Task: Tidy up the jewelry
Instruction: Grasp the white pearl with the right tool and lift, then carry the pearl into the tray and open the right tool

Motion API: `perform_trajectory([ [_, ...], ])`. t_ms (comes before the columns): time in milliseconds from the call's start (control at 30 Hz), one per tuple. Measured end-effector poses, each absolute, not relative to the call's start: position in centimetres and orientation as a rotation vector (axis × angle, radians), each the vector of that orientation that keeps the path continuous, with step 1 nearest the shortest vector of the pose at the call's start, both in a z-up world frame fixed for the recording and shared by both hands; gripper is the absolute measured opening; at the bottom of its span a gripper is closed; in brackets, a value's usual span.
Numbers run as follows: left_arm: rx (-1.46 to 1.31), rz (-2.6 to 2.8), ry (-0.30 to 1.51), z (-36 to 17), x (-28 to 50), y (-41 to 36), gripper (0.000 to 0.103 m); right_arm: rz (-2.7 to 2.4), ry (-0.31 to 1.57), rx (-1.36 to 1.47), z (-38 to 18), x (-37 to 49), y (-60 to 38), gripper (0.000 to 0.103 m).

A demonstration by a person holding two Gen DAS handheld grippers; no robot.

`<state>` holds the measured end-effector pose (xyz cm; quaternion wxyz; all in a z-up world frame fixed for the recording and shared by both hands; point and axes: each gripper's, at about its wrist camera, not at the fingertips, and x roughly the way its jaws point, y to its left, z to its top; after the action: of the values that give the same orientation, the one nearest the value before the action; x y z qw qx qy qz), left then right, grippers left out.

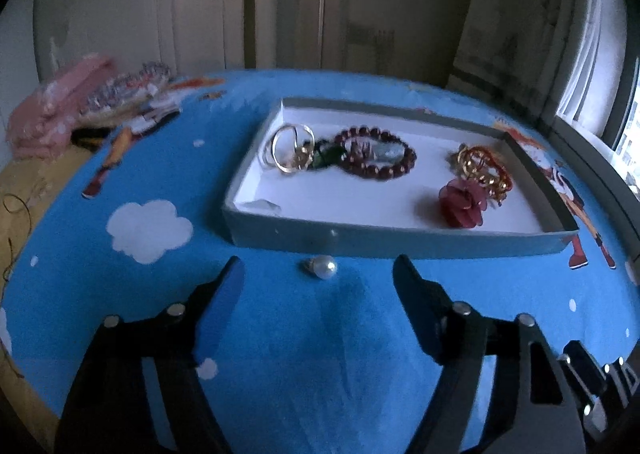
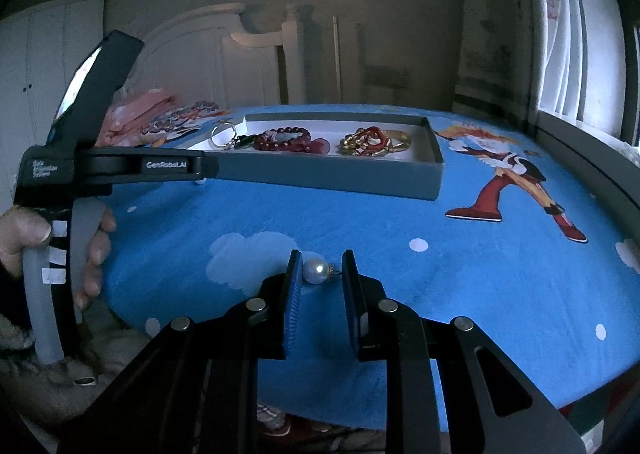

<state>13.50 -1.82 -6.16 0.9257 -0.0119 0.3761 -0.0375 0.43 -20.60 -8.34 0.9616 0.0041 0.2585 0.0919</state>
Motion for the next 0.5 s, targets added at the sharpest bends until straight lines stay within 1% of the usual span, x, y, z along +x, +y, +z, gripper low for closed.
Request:
perform_trajectory([
  [33, -0.028, -0.087, 0.803, -6.4, 14.0, -2.0, 0.064, 0.186, 0.523, 0.008, -8.3, 0.4, -20.6, 0.02],
  [100, -0.023, -0.09, 0.817, -6.5, 14.5, -2.2, 0.058, 0.188, 0.521, 0.006, -8.3, 0.4, -20.6, 0.02],
  [133, -0.025, -0.1, 0.818, -6.5, 14.6, -2.3, 0.054, 0.187, 0.52, 0.004, -8.3, 0.4, -20.5, 0.02],
  [200, -0.019, -0.103, 0.821, -6.6, 15.0, -2.6, 0.048, 0.188, 0.52, 0.003, -8.3, 0.4, -20.5, 0.02],
  [267, 0.004, -0.1, 0.816, -6.7, 15.0, -3.1, 0.046, 0.187, 0.521, 0.003, -8.3, 0.5, -20.5, 0.02],
  [333, 0.02, -0.113, 0.811, -6.6, 14.9, -3.4, 0.038, 0.186, 0.522, 0.003, -8.3, 0.5, -20.5, 0.02],
  [400, 0.034, -0.121, 0.808, -6.7, 14.8, -3.6, 0.034, 0.182, 0.525, 0.004, -8.3, 0.5, -20.5, 0.02],
  [467, 0.043, -0.125, 0.805, -6.7, 14.8, -3.8, 0.028, 0.179, 0.528, 0.002, -8.2, 0.8, -20.5, 0.02],
  [500, 0.046, -0.126, 0.803, -6.7, 14.8, -3.8, 0.024, 0.178, 0.526, 0.0, -8.1, 0.9, -20.4, 0.02],
])
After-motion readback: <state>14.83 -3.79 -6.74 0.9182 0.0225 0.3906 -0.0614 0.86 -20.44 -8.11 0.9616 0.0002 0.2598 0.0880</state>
